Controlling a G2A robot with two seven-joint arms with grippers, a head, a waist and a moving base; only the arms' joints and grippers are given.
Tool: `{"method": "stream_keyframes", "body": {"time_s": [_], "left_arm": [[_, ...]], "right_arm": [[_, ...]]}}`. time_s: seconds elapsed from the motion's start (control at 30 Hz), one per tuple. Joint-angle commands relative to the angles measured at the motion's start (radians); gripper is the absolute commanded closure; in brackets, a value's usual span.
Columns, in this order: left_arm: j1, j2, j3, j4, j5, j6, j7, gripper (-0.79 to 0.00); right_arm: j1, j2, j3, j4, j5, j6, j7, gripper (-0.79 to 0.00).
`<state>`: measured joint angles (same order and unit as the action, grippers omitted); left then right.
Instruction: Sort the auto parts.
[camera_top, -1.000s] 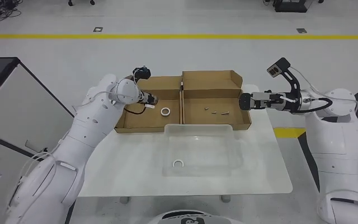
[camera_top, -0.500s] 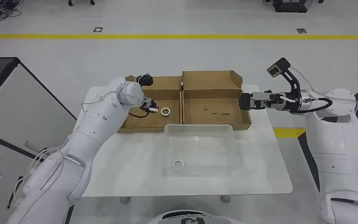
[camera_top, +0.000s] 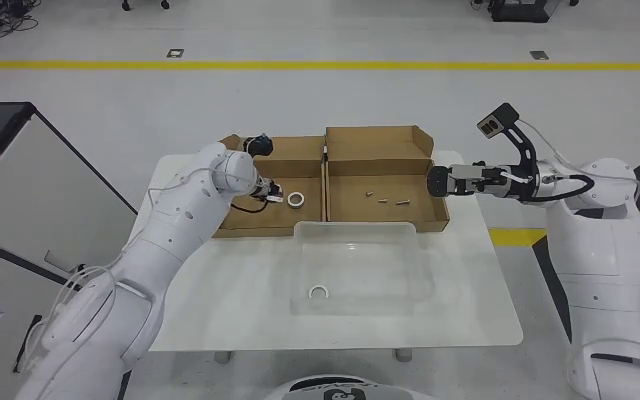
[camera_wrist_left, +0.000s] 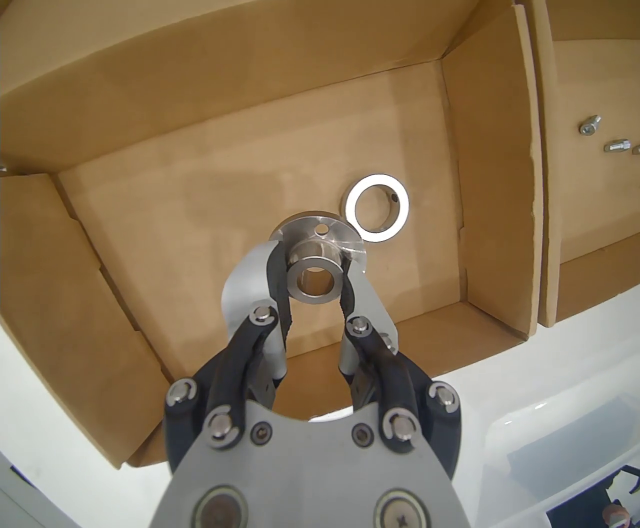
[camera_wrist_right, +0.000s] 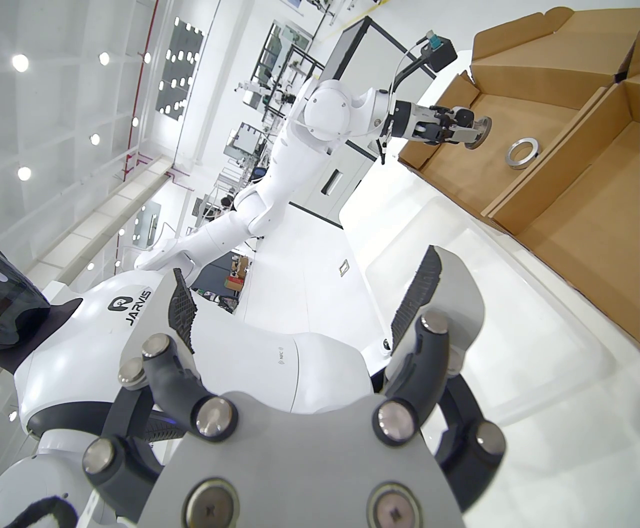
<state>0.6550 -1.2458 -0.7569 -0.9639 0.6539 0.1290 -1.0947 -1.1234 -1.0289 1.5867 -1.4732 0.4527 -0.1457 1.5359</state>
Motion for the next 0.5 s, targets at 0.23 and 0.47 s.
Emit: {"method": "stream_keyframes", "body": {"time_s": [0.23, 0.47], "left_arm": [[-0.021, -0.028, 0.023, 0.084, -0.021, 0.007, 0.009, 0.000], [-0.051, -0.061, 0.051, 0.177, -0.035, 0.011, 0.024, 0.000]], "right_arm": [[0.000, 0.000, 0.000, 0.000, 0.000, 0.000, 0.000, -0.785], [0.000, 0.000, 0.000, 0.000, 0.000, 0.000, 0.000, -0.785]]}}
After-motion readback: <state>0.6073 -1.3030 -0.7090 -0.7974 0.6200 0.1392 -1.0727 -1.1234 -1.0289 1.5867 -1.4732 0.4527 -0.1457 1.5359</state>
